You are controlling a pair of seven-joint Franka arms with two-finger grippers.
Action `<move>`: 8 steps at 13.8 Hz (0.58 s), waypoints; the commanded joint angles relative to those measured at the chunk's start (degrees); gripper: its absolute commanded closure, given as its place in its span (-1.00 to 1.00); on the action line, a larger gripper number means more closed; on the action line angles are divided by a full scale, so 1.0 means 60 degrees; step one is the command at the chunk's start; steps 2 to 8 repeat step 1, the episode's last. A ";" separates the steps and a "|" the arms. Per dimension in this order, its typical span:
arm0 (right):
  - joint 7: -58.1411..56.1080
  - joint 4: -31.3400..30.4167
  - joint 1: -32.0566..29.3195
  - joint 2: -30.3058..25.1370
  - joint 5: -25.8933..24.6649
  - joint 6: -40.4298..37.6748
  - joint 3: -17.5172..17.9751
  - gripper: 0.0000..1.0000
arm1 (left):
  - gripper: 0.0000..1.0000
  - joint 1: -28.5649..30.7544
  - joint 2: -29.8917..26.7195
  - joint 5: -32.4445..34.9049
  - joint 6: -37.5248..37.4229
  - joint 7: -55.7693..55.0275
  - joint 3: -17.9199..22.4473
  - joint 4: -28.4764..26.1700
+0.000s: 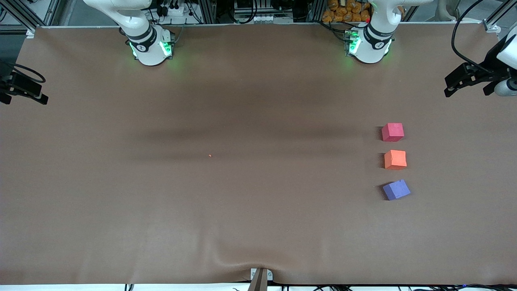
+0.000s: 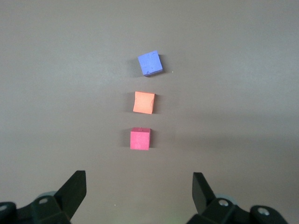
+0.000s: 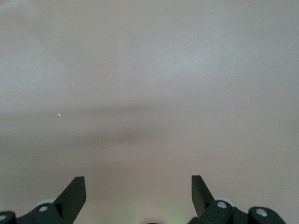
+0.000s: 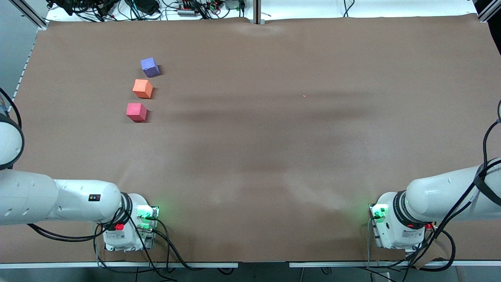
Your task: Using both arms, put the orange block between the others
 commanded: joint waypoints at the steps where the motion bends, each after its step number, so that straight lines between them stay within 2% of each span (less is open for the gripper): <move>1: 0.0099 -0.0038 0.0042 -0.0135 -0.0168 -0.0189 -0.0036 -1.00 | -1.00 -0.0208 -0.0126 -0.0108 -0.0032 0.0002 0.0160 0.0024; 8: 0.0099 -0.0038 0.0042 -0.0135 -0.0168 -0.0189 -0.0036 -1.00 | -1.00 -0.0208 -0.0126 -0.0108 -0.0032 0.0002 0.0160 0.0024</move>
